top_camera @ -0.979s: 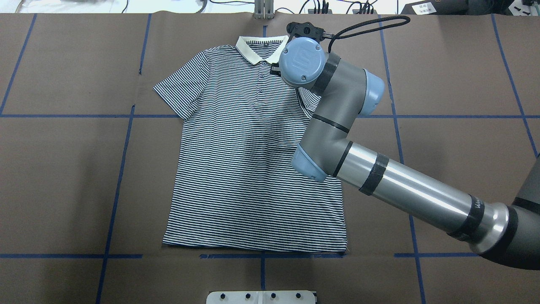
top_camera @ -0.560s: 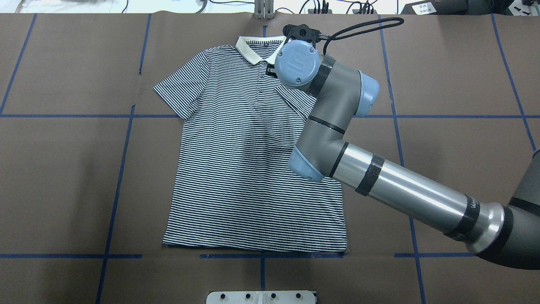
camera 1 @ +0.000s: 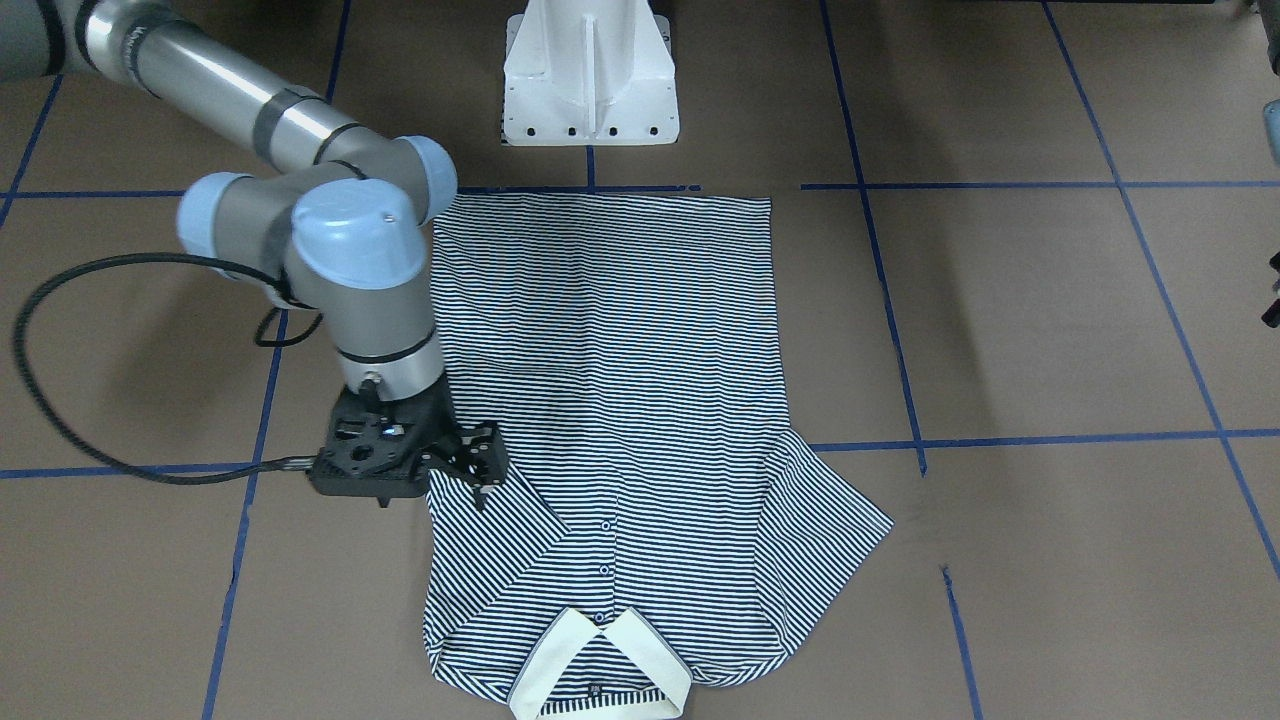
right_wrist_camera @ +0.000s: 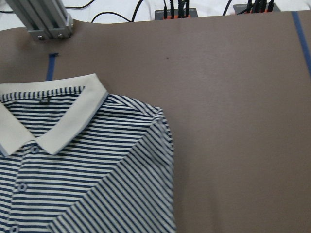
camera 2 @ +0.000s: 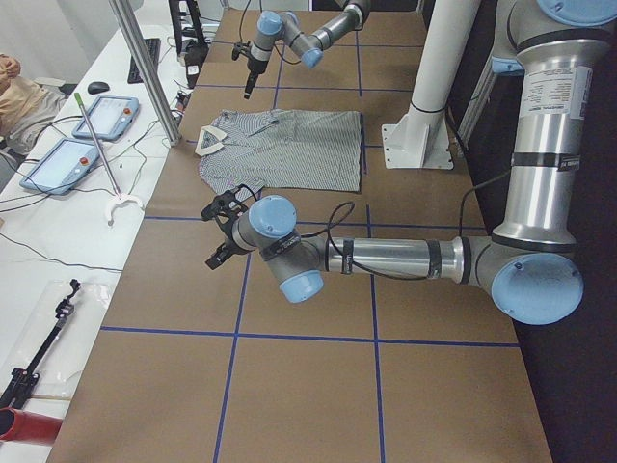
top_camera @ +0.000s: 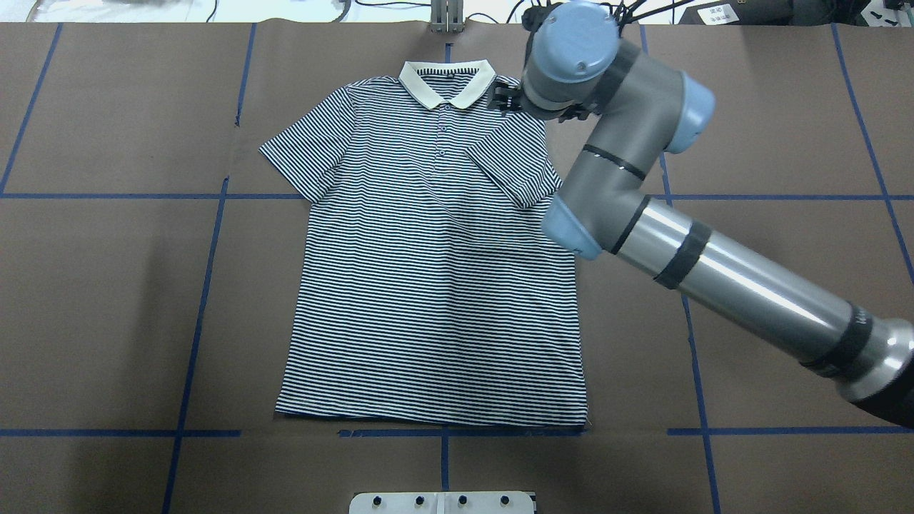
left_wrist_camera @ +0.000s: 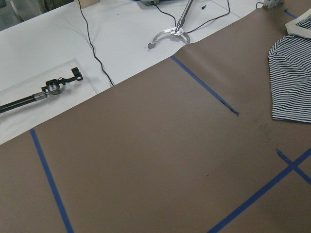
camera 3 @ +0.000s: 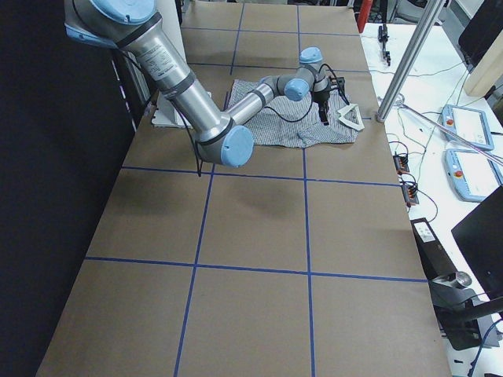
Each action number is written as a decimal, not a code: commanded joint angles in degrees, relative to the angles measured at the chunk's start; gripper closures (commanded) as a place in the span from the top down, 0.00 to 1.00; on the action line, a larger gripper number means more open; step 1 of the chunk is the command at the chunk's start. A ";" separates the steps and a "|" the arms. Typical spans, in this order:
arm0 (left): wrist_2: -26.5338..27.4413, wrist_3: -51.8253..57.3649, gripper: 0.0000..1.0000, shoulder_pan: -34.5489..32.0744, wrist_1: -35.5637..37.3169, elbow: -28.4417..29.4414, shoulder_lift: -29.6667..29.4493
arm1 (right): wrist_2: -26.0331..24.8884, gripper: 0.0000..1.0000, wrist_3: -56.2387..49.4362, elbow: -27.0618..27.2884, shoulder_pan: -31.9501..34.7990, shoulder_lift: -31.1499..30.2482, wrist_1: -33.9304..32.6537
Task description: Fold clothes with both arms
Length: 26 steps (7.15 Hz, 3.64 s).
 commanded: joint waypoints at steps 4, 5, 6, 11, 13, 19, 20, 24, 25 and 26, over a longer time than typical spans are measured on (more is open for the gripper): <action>15.67 -28.41 0.81 17.39 2.25 1.81 -11.14 | 28.42 1.00 -30.30 7.03 24.33 -25.41 13.44; 21.72 -32.45 0.77 21.87 6.88 3.48 -15.53 | 31.42 1.00 -32.66 6.76 27.42 -28.16 15.16; 27.26 -36.05 0.72 25.74 8.50 5.67 -18.71 | 31.36 1.00 -34.33 6.76 27.88 -29.31 15.17; 38.37 -39.87 0.64 32.88 8.51 18.41 -26.98 | 30.75 1.00 -34.35 6.67 27.89 -29.41 15.17; 38.83 -39.87 0.61 34.04 8.25 21.86 -28.93 | 30.66 1.00 -34.35 6.67 27.89 -29.50 15.17; 38.83 -43.11 0.00 35.53 7.73 21.60 -29.11 | 30.57 1.00 -34.35 6.59 27.89 -29.94 15.17; 38.83 -42.86 0.00 35.53 7.90 21.43 -29.46 | 30.57 1.00 -34.35 6.59 27.89 -29.94 15.17; 38.57 -43.20 0.00 35.62 23.98 15.29 -35.93 | 30.57 1.00 -34.35 6.67 27.89 -30.29 15.26; 38.57 -43.47 0.00 36.23 28.59 15.01 -39.27 | 30.57 1.00 -34.26 6.67 27.97 -30.38 15.26; 38.65 -48.17 0.00 37.28 31.86 16.14 -42.61 | 30.57 1.00 -34.26 6.76 27.89 -30.38 15.26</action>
